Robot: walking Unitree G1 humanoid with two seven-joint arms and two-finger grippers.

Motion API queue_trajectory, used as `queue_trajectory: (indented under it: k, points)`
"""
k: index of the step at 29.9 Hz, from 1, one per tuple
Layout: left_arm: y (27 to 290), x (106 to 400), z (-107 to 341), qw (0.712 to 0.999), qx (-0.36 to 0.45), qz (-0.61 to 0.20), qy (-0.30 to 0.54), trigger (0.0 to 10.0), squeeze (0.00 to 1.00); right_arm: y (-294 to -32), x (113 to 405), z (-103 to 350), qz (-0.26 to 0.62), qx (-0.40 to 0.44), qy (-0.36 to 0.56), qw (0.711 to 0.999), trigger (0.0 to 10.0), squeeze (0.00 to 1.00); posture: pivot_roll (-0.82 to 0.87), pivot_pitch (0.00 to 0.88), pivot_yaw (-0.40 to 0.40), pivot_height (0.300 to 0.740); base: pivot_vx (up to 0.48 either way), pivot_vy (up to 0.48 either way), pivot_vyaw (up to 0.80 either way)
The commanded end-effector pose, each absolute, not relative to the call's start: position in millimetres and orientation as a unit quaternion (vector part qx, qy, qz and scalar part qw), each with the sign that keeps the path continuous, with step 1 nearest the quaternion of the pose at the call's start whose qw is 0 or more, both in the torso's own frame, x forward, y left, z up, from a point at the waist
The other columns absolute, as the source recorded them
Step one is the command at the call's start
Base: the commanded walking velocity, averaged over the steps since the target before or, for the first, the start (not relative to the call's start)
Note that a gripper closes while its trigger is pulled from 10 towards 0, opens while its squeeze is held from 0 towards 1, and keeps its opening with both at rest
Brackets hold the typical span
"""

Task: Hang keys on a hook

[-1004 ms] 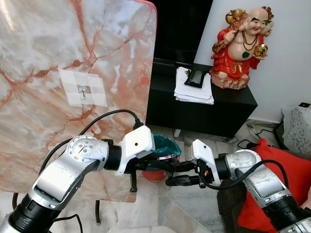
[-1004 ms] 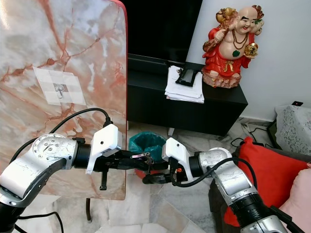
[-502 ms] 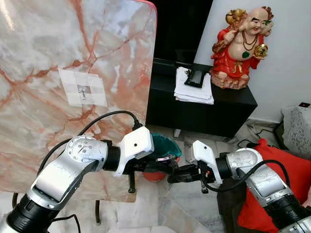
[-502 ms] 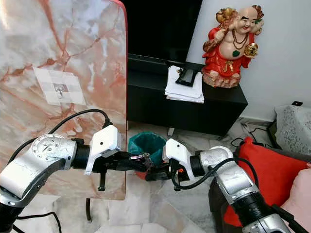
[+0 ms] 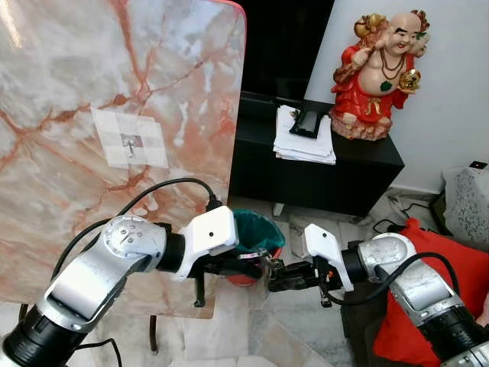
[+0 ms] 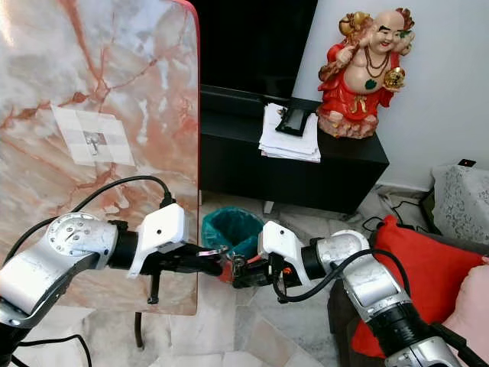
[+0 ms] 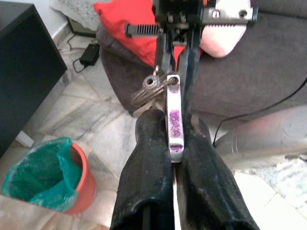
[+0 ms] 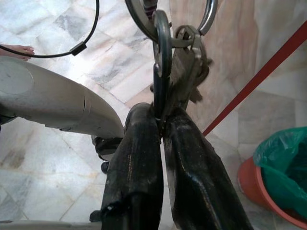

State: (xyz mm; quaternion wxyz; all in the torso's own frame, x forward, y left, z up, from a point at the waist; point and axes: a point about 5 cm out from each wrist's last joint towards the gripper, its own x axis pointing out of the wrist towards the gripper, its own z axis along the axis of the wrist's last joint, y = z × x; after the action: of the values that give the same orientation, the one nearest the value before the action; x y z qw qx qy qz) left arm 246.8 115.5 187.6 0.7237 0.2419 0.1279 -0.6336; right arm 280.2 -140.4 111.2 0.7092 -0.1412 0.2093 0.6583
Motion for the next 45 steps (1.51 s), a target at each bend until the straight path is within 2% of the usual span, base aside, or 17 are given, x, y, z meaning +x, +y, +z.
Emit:
queue_trajectory:
  k: [1,45]
  points:
    - [115,245,185,0.717,0.257,-0.636,0.128,10.0,0.0,-145,283,115,0.656,-0.157,0.209,0.708,0.0,0.0,-0.02,0.008,-0.147,0.74,0.0,0.0,0.0]
    - [131,235,153,0.681,0.318,-0.624,0.216,10.0,0.0,-149,284,119,0.661,-0.159,0.209,0.703,0.0,0.0,-0.02,0.007,-0.154,0.74,0.0,0.0,0.0]
